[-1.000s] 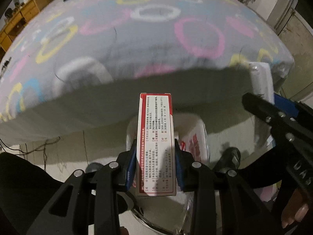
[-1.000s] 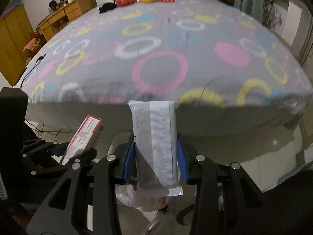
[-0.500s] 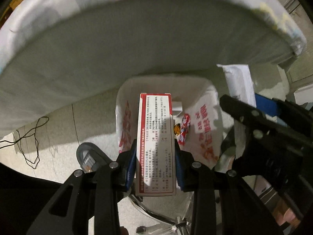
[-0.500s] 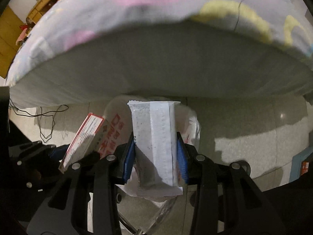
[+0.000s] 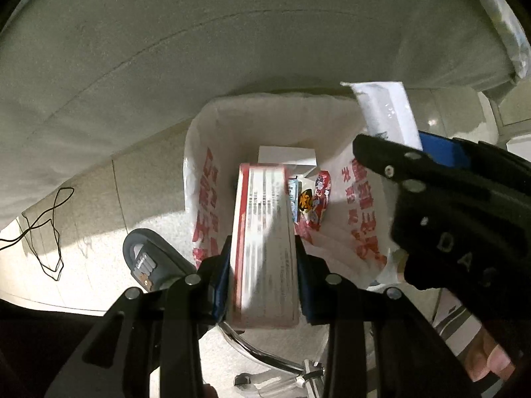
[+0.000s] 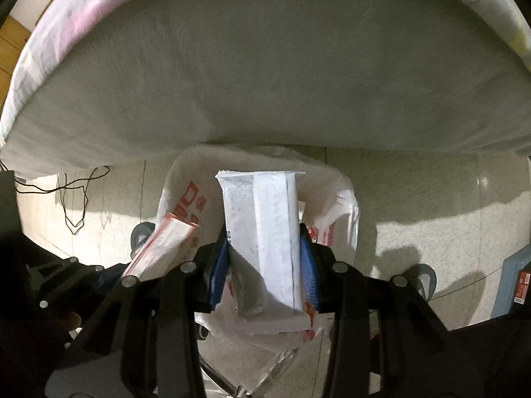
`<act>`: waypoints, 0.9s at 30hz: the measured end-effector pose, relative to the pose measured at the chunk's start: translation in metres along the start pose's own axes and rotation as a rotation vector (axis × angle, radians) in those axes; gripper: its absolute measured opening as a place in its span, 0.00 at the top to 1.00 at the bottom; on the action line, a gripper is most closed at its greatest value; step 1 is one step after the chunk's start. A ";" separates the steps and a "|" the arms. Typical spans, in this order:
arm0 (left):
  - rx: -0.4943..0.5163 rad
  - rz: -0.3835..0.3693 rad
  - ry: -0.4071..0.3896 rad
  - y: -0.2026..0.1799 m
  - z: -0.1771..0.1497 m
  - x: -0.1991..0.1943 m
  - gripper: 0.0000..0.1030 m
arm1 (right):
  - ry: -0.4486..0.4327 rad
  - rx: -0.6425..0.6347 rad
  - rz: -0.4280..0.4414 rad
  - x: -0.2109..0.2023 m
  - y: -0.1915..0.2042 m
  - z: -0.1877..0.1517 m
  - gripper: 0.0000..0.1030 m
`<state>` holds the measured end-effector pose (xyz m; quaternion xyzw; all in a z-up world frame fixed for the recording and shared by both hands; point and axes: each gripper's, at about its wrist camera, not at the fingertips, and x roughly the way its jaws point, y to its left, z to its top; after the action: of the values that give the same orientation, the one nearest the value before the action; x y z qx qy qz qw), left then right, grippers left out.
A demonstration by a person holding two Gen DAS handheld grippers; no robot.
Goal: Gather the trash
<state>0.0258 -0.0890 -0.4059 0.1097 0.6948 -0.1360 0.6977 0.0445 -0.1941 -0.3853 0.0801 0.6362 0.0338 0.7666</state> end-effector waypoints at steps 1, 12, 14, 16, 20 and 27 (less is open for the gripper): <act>-0.002 -0.001 0.000 -0.002 0.002 -0.001 0.65 | 0.004 -0.003 0.003 0.000 0.001 0.000 0.63; 0.012 0.005 -0.005 -0.004 0.002 0.001 0.08 | 0.044 0.063 -0.023 0.011 -0.015 0.000 0.07; 0.011 0.005 -0.004 -0.005 0.001 0.001 0.08 | 0.050 0.076 -0.022 0.011 -0.017 -0.002 0.07; 0.008 0.007 -0.007 -0.006 0.003 -0.002 0.08 | 0.050 0.080 -0.018 0.010 -0.019 -0.003 0.07; -0.002 0.003 -0.025 -0.003 0.001 -0.009 0.08 | 0.058 0.087 -0.010 0.003 -0.018 -0.003 0.07; -0.046 0.023 -0.144 0.004 -0.006 -0.053 0.08 | -0.025 0.093 0.024 -0.046 -0.017 -0.006 0.07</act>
<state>0.0215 -0.0808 -0.3534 0.0914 0.6444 -0.1195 0.7498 0.0290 -0.2176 -0.3450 0.1238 0.6263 0.0124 0.7696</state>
